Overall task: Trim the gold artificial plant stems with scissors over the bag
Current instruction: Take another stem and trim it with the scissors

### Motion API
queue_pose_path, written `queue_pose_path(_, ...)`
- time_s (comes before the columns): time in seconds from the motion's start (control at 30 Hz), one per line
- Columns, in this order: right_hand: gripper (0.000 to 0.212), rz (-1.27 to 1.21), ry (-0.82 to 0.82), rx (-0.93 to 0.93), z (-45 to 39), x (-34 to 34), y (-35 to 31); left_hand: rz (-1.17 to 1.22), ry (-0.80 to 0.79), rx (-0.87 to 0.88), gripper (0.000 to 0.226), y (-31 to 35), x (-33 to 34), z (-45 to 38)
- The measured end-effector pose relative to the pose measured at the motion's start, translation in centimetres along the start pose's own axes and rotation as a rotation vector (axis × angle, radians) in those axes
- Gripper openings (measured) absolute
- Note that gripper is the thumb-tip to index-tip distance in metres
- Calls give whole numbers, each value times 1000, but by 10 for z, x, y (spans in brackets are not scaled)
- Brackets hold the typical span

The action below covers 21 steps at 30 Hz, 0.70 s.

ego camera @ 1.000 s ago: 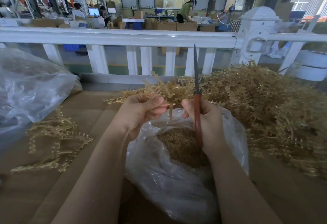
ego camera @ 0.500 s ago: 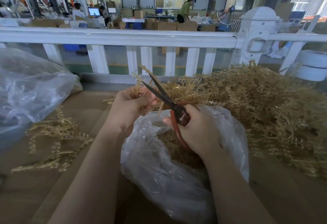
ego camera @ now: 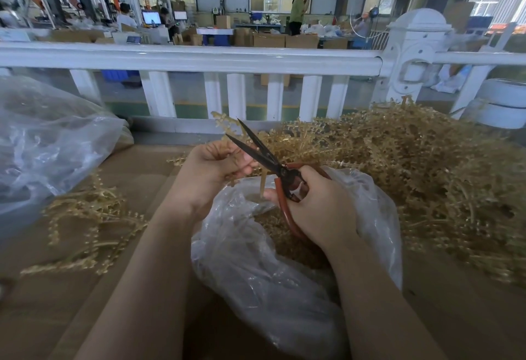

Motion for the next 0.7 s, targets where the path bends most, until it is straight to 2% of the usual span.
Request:
queue_pose_path(0.17, 52, 30, 41, -17, 0, 0, 0, -6, -13, 12, 13, 0, 1, 0)
queue_pose_path(0.37, 50, 43, 40, -1, 0, 1, 2, 0, -23, 13, 8, 0, 0, -1)
queue_pose_path(0.6, 41, -75, 12, 23, 1, 3, -2, -20, 6, 0, 7, -2, -2, -3)
queue_pose_path(0.7, 57, -201, 7, 97, 1, 2, 3, 4, 27, -4, 11, -3, -4, -3)
Point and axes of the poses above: each hand's wrist, its own z-axis away from the middle knuckle, its own x-axis out of the palm, y = z × x, the point moved 5 cm from there along -z, towards the middle knuckle
